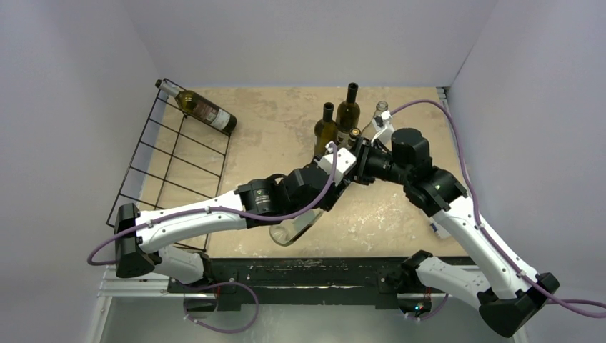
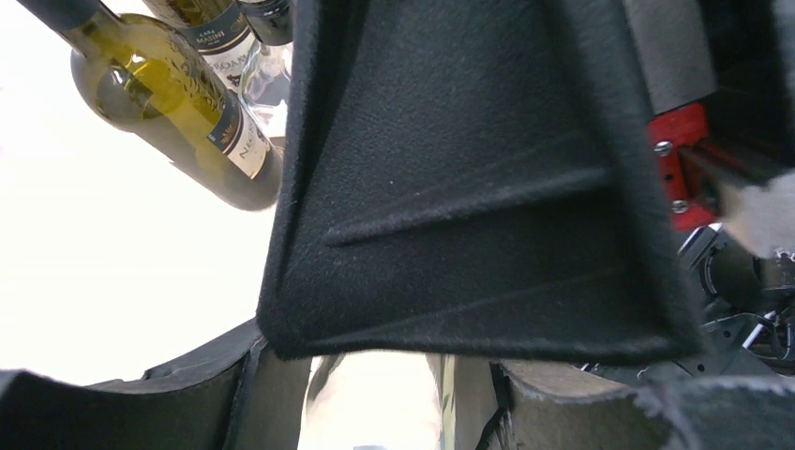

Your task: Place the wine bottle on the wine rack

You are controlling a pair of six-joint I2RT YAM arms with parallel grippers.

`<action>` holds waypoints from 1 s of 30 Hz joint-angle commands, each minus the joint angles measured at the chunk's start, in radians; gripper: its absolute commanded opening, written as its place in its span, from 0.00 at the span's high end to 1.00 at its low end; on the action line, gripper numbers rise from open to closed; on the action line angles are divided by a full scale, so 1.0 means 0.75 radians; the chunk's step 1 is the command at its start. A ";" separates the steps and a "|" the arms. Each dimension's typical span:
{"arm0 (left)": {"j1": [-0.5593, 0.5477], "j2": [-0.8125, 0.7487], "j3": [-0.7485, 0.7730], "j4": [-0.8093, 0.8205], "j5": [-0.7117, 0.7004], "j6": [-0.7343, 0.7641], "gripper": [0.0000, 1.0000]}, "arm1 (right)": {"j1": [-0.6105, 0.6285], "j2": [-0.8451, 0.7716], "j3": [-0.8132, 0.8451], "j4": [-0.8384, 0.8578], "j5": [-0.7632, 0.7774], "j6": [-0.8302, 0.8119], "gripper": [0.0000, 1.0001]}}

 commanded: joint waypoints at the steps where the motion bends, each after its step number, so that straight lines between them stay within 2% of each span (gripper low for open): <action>1: 0.011 -0.054 -0.013 0.031 -0.020 0.016 1.00 | 0.000 -0.052 0.053 0.234 -0.090 0.115 0.53; 4: 0.011 -0.047 -0.001 0.013 -0.019 0.021 1.00 | -0.001 -0.050 0.053 0.234 -0.083 0.112 0.43; 14: 0.011 -0.062 -0.017 0.016 -0.047 0.019 1.00 | -0.002 -0.055 0.087 0.181 -0.017 0.087 0.24; 24: 0.013 -0.108 -0.030 0.010 -0.101 0.001 1.00 | -0.002 -0.142 0.161 0.049 0.249 0.053 0.05; 30: 0.015 -0.171 -0.034 -0.015 -0.173 -0.074 1.00 | -0.002 -0.214 0.174 -0.008 0.445 0.049 0.01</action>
